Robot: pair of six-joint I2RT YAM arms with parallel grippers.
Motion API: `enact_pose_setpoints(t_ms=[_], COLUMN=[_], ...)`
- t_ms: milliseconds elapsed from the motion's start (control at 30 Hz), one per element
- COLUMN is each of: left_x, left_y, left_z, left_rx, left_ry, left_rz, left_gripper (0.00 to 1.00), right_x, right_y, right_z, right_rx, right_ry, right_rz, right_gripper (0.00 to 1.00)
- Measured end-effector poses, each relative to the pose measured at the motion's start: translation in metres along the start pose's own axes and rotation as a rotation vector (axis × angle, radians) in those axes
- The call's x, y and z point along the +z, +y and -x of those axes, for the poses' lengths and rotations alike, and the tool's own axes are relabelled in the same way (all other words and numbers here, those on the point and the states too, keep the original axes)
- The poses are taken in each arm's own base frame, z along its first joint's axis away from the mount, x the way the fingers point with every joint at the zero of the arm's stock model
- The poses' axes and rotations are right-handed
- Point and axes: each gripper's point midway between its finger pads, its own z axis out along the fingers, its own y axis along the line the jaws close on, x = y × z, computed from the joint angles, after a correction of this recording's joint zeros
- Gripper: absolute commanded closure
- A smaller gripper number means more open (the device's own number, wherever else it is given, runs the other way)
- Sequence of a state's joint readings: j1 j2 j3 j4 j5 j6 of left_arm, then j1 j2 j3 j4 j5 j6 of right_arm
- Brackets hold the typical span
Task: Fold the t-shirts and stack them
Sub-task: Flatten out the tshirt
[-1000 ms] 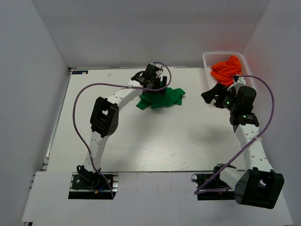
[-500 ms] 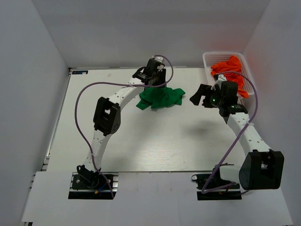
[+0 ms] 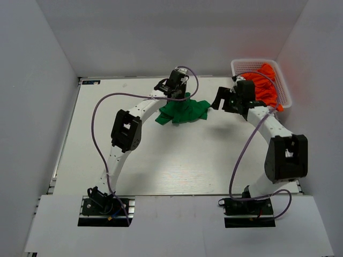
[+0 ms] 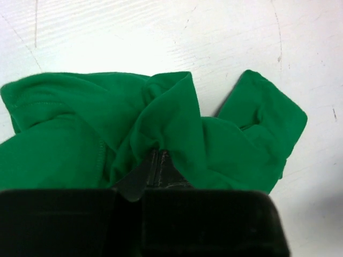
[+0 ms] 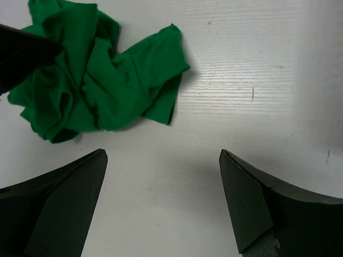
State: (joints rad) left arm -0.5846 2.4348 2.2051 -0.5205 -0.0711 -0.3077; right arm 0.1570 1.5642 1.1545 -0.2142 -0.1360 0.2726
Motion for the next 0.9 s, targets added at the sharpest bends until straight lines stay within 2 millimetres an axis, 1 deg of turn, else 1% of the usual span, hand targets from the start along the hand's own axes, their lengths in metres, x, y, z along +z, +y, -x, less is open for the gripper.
enact_pose_setpoints(t_ms=[100, 233, 267, 300, 400, 533, 567, 600, 633, 667, 700, 767, 900], left_x=[0.000, -0.004, -0.006, -0.009, -0.022, -0.049, -0.056, -0.064, -0.072, -0.077, -0.081, -0.088, -0.092], left_y=[0.001, 0.003, 0.004, 0.005, 0.011, 0.017, 0.017, 0.017, 0.016, 0.016, 0.014, 0.013, 0.013], left_z=[0.000, 0.002, 0.001, 0.001, -0.002, 0.002, 0.005, 0.008, 0.012, 0.017, 0.023, 0.034, 0.040], left_rx=[0.007, 0.005, 0.004, 0.003, -0.002, -0.008, -0.013, -0.015, -0.019, -0.021, -0.023, -0.026, -0.029], left_ry=[0.001, -0.005, -0.007, -0.011, -0.013, -0.043, -0.057, -0.068, -0.082, -0.098, -0.117, -0.151, -0.170], left_rz=[0.001, 0.002, 0.002, 0.005, 0.029, 0.044, 0.043, 0.041, 0.040, 0.037, 0.033, 0.029, 0.036], left_gripper=[1.00, 1.00, 1.00, 1.00, 1.00, 1.00, 1.00, 1.00, 1.00, 1.00, 1.00, 1.00, 1.00], right_x=[0.023, 0.054, 0.061, 0.068, 0.089, 0.112, 0.119, 0.125, 0.131, 0.134, 0.136, 0.137, 0.135], right_y=[0.000, 0.006, 0.008, 0.008, 0.008, 0.002, 0.002, 0.000, -0.001, -0.001, 0.000, 0.004, 0.013], right_z=[0.005, 0.005, 0.004, 0.005, 0.004, -0.002, -0.004, -0.005, -0.006, -0.008, -0.011, -0.013, -0.002], right_rx=[0.010, 0.025, 0.034, 0.040, 0.069, 0.106, 0.111, 0.116, 0.126, 0.128, 0.144, 0.157, 0.154], right_ry=[0.026, 0.061, 0.069, 0.071, 0.082, 0.104, 0.110, 0.114, 0.117, 0.121, 0.128, 0.134, 0.104], right_rz=[-0.018, -0.026, -0.030, -0.038, -0.069, -0.101, -0.105, -0.110, -0.116, -0.115, -0.113, -0.097, -0.064], right_gripper=[0.09, 0.19, 0.25, 0.25, 0.26, 0.30, 0.36, 0.62, 0.73, 0.81, 1.00, 1.00, 1.00])
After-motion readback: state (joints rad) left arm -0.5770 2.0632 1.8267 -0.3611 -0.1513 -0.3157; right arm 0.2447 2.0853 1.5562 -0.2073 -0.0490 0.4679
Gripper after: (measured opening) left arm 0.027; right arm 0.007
